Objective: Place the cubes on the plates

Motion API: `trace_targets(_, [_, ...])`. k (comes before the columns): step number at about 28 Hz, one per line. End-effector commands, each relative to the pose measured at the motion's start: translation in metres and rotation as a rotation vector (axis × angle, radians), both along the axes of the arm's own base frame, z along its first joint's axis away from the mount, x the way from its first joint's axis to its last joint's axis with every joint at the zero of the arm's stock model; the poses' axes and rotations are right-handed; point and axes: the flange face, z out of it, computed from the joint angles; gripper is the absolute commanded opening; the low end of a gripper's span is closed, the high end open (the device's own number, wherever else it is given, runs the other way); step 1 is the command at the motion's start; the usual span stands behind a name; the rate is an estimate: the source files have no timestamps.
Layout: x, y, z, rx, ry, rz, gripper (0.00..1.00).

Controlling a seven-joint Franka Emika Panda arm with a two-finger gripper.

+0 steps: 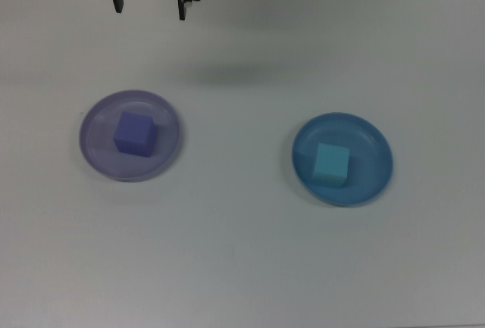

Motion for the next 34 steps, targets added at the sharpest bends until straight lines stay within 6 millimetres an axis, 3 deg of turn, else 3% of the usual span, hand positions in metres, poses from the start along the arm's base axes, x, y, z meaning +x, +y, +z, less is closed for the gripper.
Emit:
trace_targets(1, [-0.0077, -0.001, 0.0085, 0.043, -0.009, 0.007, 1.0])
trace_targets(34, [-0.0078, -0.0068, 0.0086, 0.045, -0.011, 0.042, 1.0])
